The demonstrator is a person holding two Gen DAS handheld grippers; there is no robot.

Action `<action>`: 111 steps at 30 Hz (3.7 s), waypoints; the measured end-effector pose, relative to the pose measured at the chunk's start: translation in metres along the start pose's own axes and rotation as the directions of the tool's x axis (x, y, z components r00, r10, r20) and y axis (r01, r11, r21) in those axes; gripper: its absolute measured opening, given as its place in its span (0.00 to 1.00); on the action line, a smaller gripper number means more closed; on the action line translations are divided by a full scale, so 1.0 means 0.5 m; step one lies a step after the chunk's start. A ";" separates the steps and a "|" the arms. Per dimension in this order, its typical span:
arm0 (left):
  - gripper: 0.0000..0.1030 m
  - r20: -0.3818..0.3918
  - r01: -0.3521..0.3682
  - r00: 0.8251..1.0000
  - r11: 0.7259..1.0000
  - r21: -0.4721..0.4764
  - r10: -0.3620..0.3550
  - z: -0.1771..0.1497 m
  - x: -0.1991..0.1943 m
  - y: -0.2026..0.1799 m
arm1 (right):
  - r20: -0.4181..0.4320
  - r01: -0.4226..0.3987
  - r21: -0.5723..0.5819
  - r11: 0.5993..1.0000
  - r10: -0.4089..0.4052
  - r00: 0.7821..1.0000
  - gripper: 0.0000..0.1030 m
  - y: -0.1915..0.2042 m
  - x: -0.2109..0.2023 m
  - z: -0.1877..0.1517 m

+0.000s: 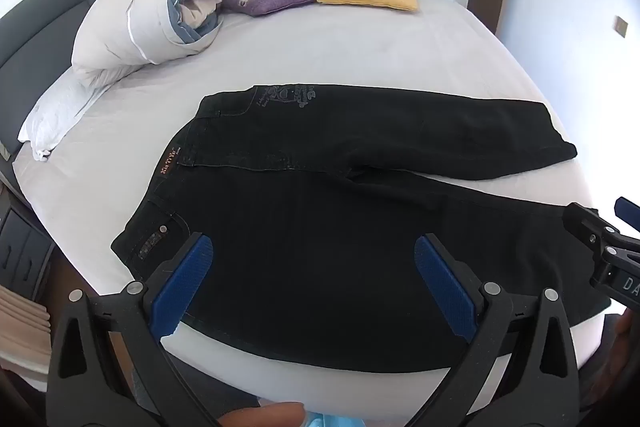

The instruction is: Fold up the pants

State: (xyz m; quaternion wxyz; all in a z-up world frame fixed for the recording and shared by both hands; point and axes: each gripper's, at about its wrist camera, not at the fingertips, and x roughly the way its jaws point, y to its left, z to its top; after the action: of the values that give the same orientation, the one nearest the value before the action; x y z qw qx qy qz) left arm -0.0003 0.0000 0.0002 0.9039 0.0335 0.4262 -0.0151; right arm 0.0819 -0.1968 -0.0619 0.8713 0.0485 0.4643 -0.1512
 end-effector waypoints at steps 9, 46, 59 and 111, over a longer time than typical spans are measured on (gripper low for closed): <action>1.00 0.007 -0.007 1.000 1.000 -0.001 0.007 0.000 0.000 0.002 | 0.008 -0.004 -0.001 1.000 0.004 1.000 1.00 -0.001 0.001 0.000; 1.00 -0.004 -0.001 1.000 1.000 -0.017 0.001 -0.014 0.003 -0.002 | 0.016 -0.006 -0.011 1.000 0.006 1.000 1.00 0.013 -0.005 -0.004; 1.00 0.001 -0.001 1.000 1.000 -0.018 0.001 -0.013 -0.008 0.003 | 0.021 -0.007 -0.019 1.000 0.007 1.000 1.00 0.025 -0.013 -0.003; 1.00 0.016 0.195 0.981 0.974 -0.113 -0.194 0.001 0.045 0.065 | 0.042 -0.132 -0.064 0.989 0.135 0.990 1.00 0.018 -0.003 0.011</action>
State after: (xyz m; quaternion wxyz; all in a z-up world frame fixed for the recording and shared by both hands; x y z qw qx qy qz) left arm 0.0161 0.0324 -0.0155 0.8995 -0.0600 0.4254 -0.0794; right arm 0.0882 -0.1893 -0.0583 0.8912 0.0493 0.4439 -0.0791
